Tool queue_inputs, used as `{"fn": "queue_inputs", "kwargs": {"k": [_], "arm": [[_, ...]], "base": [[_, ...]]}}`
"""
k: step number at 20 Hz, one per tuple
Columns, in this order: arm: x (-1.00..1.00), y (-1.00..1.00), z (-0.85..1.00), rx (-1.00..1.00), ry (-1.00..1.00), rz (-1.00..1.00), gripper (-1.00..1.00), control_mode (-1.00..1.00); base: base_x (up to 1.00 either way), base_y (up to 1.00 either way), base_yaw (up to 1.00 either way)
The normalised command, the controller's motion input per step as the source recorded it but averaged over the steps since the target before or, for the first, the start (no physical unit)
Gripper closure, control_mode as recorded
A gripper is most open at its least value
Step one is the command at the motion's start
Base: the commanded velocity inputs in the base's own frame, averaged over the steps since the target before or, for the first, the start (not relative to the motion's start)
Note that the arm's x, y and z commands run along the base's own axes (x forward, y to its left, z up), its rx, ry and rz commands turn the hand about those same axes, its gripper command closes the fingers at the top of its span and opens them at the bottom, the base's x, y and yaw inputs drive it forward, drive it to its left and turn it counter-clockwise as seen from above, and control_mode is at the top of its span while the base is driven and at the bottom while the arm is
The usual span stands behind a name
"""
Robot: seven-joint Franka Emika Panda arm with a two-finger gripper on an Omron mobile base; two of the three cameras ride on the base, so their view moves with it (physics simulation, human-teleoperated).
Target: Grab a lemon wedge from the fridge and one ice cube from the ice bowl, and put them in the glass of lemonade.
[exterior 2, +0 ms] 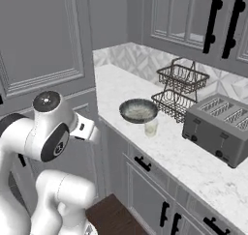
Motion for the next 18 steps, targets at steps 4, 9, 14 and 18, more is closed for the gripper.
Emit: {"fn": "queue_inputs", "kwargs": {"k": [4,9,14,18], "arm": [[0.0,0.0,0.0,0.0,0.0,0.0,-1.0,1.0],[0.0,0.0,0.0,0.0,0.0,0.0,-1.0,1.0],[0.0,0.0,0.0,0.0,0.0,0.0,-1.0,1.0],[0.0,0.0,0.0,0.0,0.0,0.0,-1.0,1.0]], "base": [[-0.52,0.27,0.46],[-0.52,0.08,0.56],[-0.53,0.12,0.59],[-0.54,0.24,0.56]]}}
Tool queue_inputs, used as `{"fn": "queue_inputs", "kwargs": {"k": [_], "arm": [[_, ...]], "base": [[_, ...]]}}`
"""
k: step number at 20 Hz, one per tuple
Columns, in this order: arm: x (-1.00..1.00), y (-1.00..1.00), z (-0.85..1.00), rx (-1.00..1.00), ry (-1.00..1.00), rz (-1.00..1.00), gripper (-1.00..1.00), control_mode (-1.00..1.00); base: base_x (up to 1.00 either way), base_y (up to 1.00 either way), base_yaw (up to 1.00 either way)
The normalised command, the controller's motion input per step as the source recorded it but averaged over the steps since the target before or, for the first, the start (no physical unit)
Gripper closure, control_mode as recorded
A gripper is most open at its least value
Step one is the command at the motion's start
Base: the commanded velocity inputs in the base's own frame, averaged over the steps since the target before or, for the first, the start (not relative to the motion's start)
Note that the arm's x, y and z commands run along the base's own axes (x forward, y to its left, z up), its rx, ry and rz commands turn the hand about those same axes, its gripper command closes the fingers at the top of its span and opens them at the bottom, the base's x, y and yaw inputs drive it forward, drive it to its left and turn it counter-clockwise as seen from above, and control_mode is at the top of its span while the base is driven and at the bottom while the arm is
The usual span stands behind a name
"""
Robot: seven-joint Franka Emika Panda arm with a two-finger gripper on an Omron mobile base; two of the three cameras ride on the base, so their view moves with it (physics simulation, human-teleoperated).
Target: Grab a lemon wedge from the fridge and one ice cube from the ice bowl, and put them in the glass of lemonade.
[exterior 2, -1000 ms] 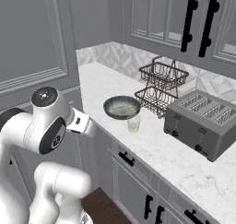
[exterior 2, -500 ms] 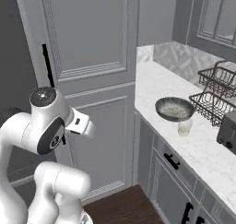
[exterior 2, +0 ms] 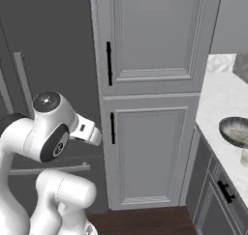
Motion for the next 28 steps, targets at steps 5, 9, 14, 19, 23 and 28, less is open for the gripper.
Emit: {"fn": "queue_inputs", "kwargs": {"k": [5,9,14,19,23,28], "arm": [[0.0,0.0,0.0,0.0,0.0,0.0,-1.0,1.0],[0.0,0.0,0.0,0.0,0.0,0.0,-1.0,1.0],[0.0,0.0,0.0,0.0,0.0,0.0,-1.0,1.0],[0.0,0.0,0.0,0.0,0.0,0.0,-1.0,1.0],[0.0,0.0,0.0,0.0,0.0,0.0,-1.0,1.0],[0.0,0.0,0.0,0.0,0.0,0.0,-1.0,1.0]], "base": [[-0.52,0.37,0.52],[-0.47,0.52,0.44],[-0.37,0.49,0.39],[-0.16,0.37,0.27],[0.0,0.1,-0.04],[0.0,0.01,-0.18]]}}
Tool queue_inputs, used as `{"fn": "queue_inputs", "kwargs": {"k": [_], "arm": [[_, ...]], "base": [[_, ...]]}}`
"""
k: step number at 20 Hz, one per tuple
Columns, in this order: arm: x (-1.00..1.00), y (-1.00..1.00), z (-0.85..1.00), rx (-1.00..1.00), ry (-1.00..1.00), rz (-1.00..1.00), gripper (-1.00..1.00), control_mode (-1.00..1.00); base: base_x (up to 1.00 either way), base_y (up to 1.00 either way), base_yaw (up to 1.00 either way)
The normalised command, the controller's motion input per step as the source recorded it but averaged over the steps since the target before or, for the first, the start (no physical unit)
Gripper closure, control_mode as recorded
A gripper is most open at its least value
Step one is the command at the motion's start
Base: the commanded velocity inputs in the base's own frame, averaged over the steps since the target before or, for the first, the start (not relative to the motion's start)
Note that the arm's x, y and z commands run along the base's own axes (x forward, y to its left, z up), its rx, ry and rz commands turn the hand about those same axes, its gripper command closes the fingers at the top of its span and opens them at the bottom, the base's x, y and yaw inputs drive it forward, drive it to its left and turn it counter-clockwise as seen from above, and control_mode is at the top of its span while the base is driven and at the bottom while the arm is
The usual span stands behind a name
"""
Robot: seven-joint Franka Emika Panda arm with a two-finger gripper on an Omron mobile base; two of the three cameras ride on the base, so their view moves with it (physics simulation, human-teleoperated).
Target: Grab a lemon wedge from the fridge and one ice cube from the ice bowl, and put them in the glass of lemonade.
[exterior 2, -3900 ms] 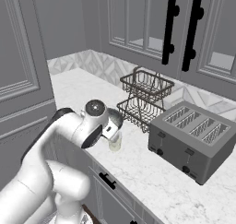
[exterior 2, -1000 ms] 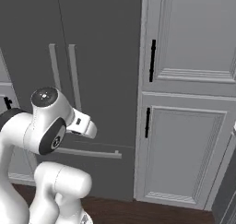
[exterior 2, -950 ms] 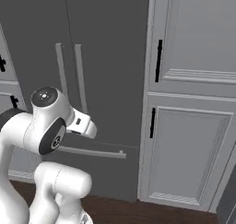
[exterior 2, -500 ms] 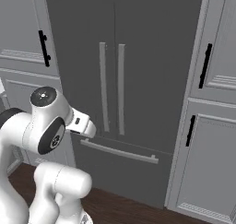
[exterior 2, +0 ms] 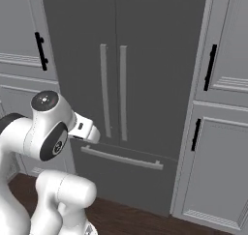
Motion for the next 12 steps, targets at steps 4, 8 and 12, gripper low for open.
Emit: {"fn": "queue_inputs", "kwargs": {"k": [4,8,12], "arm": [[0.0,0.0,0.0,0.0,0.0,0.0,-1.0,1.0],[0.0,0.0,0.0,0.0,0.0,0.0,-1.0,1.0],[0.0,0.0,0.0,0.0,0.0,0.0,-1.0,1.0]], "base": [[0.0,0.19,-0.21],[0.0,0.33,-0.19],[0.0,0.36,-0.17]]}}
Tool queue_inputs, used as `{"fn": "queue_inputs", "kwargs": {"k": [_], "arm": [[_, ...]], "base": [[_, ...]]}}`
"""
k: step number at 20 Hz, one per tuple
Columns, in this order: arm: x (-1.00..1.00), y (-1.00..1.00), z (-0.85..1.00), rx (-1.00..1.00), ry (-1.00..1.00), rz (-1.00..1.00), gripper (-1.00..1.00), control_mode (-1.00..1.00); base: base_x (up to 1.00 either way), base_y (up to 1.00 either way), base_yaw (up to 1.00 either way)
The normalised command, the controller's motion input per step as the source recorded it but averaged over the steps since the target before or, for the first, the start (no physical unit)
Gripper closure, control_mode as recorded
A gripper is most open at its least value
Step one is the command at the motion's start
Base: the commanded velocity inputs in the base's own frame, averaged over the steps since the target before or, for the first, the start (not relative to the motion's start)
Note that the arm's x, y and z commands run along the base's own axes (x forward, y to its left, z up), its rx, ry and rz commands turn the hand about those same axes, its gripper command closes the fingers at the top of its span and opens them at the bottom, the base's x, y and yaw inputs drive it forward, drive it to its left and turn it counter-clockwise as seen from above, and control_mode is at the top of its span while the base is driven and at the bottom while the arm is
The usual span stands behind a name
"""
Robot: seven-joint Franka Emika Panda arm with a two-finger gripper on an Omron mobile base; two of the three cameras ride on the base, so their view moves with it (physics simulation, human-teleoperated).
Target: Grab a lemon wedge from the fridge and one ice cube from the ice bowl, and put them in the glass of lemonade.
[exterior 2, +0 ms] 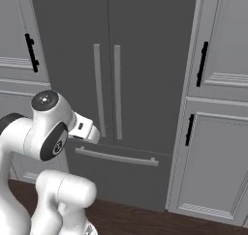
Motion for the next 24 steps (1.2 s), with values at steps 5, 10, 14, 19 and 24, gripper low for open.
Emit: {"fn": "queue_inputs", "kwargs": {"k": [5,10,14,19,24], "arm": [[0.0,0.0,0.0,0.0,0.0,0.0,-1.0,1.0],[0.0,0.0,0.0,0.0,0.0,0.0,-1.0,-1.0],[0.0,0.0,0.0,0.0,0.0,0.0,-1.0,-1.0],[0.23,0.0,-0.02,0.0,-0.03,0.0,-1.0,-1.0],[0.38,0.0,0.0,0.0,-0.01,0.0,-1.0,-1.0]], "base": [[0.01,0.43,-0.12],[0.02,0.1,-0.03],[0.0,0.0,0.0],[0.0,0.0,0.0],[0.0,0.0,0.0]]}}
